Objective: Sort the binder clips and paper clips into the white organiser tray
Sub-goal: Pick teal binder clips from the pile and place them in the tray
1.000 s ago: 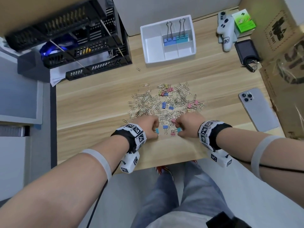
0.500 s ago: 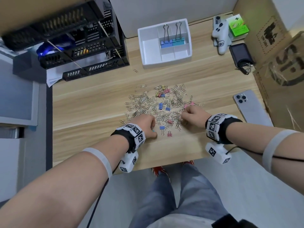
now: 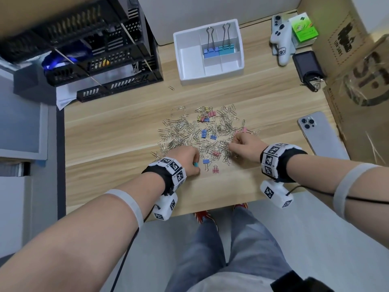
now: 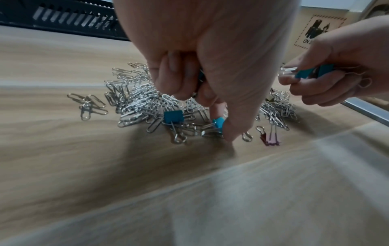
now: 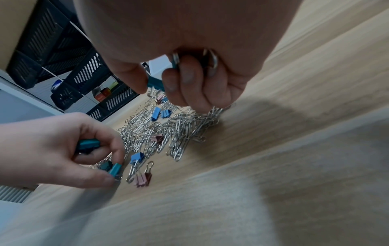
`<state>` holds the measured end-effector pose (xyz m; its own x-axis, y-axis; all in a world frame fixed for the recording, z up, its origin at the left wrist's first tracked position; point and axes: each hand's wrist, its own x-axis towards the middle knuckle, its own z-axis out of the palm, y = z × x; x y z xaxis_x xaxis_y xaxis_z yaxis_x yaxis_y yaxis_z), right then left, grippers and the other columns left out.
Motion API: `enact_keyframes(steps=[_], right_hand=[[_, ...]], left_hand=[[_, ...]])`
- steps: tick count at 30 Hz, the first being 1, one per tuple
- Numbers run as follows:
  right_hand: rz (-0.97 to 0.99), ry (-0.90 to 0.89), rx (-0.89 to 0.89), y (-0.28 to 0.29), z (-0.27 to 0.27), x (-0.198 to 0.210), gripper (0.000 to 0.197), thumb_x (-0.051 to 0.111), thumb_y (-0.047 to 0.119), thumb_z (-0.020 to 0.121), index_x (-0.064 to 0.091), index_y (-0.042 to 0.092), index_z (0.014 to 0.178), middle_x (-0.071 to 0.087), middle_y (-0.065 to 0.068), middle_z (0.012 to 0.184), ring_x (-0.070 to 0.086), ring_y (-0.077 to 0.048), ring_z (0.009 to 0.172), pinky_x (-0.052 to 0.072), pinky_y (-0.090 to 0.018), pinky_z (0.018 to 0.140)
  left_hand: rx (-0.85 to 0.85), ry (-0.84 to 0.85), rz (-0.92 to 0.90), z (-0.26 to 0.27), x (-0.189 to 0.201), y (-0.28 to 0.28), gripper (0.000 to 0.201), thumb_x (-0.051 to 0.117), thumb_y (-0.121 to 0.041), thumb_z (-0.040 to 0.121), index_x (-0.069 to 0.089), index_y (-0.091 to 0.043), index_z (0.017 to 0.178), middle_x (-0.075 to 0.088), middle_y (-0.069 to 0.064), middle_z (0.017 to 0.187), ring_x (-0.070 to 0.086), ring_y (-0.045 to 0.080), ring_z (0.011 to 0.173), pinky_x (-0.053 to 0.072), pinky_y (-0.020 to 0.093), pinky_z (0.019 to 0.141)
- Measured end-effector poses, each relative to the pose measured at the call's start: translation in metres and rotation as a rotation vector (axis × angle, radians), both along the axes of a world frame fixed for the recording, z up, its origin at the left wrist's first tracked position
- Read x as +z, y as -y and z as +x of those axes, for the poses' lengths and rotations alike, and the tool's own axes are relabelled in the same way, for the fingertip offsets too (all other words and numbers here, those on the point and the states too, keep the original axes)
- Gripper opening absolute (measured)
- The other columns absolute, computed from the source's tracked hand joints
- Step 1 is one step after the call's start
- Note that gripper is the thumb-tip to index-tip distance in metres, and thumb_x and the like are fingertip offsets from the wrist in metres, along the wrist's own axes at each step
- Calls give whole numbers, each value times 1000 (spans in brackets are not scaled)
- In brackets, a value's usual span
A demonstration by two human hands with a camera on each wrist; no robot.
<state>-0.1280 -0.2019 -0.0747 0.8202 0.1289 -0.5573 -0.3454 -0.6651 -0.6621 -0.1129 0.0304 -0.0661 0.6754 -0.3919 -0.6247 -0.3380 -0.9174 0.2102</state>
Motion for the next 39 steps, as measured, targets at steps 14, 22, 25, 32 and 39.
enact_keyframes(steps=[14,22,25,32,39], right_hand=[[318,-284,-131,-51,33,29,36,46,29,100,50,16,67,48,0,53,41,-11,34,29,-16,35],[-15,-23,235,-101,30,24,19,44,20,101,58,17,89,67,0,75,60,-17,61,48,-26,55],[-145,93,426,-122,27,20,19,41,29,100,52,16,91,64,-1,78,61,-26,74,48,-33,64],[-488,289,687,-152,10,7,40,45,56,92,44,17,103,57,0,78,60,-24,72,49,-31,59],[-595,281,657,-160,3,0,38,46,49,91,48,14,104,56,-1,78,59,-26,70,48,-30,60]], left_hand=[[555,-64,-208,18,29,-51,47,44,-46,99,42,-15,64,44,6,60,42,21,56,35,30,58],[668,-78,-235,0,22,-93,29,56,-37,95,52,-17,74,57,1,68,48,15,60,41,27,57],[690,-75,-263,-6,15,-112,39,56,-47,93,72,-15,79,66,8,68,47,16,56,38,26,55],[681,-43,-315,-20,8,-134,48,55,-53,89,42,-20,56,43,-4,56,39,17,55,35,30,59],[694,-48,-220,-22,-1,-145,52,61,-48,90,39,-19,52,40,-3,50,37,14,49,28,28,52]])
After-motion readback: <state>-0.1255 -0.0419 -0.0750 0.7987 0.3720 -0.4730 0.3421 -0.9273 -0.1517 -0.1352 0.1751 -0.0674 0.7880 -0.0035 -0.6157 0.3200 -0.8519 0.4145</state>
